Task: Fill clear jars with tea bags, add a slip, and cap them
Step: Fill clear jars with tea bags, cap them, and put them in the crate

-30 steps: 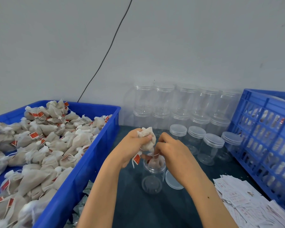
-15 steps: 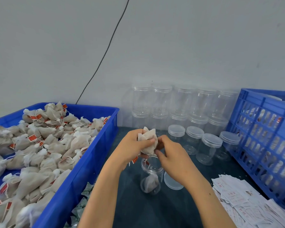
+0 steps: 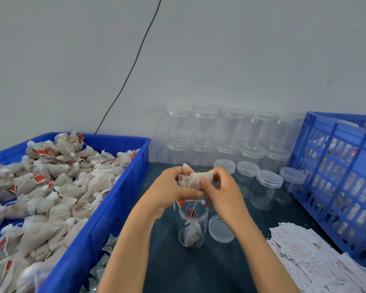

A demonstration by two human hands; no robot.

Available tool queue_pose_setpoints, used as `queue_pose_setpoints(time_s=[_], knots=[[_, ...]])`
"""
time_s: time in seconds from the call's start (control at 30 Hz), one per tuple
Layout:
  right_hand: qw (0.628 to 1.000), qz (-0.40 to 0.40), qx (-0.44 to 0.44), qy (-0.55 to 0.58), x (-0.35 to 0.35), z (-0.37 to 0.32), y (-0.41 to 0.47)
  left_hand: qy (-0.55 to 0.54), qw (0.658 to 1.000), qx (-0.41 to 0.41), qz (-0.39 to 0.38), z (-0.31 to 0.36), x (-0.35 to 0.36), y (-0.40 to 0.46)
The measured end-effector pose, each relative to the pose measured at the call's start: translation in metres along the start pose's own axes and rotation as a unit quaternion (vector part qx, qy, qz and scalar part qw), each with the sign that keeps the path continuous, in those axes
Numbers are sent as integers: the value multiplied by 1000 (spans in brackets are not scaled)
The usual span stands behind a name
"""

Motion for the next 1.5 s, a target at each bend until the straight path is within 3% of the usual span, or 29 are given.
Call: queue_pose_setpoints(time_s=[0.13, 0.27, 0.33, 0.4, 0.47, 0.57, 0.67, 0.8, 0.93, 1.07, 1.27, 1.4, 1.5], knots=[[985, -11, 60, 162, -1, 1, 1, -120, 992, 9, 28, 0, -3, 3], [970, -44, 66, 228, -2, -1, 2, -244, 967, -12, 67, 0, 0, 7], [981, -42, 13, 191, -4, -2, 1, -313, 944, -36, 101, -1, 0, 9], [994, -23, -85, 64, -6, -2, 1, -387, 911, -69, 124, -1, 0, 10], [982, 6, -184, -49, -7, -6, -2, -414, 899, -85, 119, -1, 2, 9], [946, 75, -284, -137, -6, -10, -4, -359, 927, -88, 58, -1, 7, 8], [918, 129, -323, -191, -6, -11, -7, -317, 943, -100, 0, -2, 9, 6], [954, 151, -234, -115, -12, -9, -3, -288, 952, -95, 39, -6, -1, 10], [982, 90, -159, -49, -12, -8, -1, -276, 953, -58, 113, -9, -11, 11], [985, -14, -114, -129, -2, -2, -3, -232, 963, -44, 131, -12, -14, 11], [912, -56, -151, -378, 2, 2, -5, -229, 967, -45, 101, -11, -7, 12], [870, -82, -204, -441, -1, -7, -1, -223, 970, -51, 86, -9, -3, 11], [867, -72, -216, -444, 0, -12, -5, -221, 970, -48, 87, -6, -2, 10]])
Point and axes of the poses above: each hand's wrist, its own y-axis towards the middle knuckle, its own x-axis out of the palm, z = x × y, the point moved 2 cm from there along y, towards the middle knuckle, and after that the axes turned 9 degrees about -y, right-handed, at the moved point
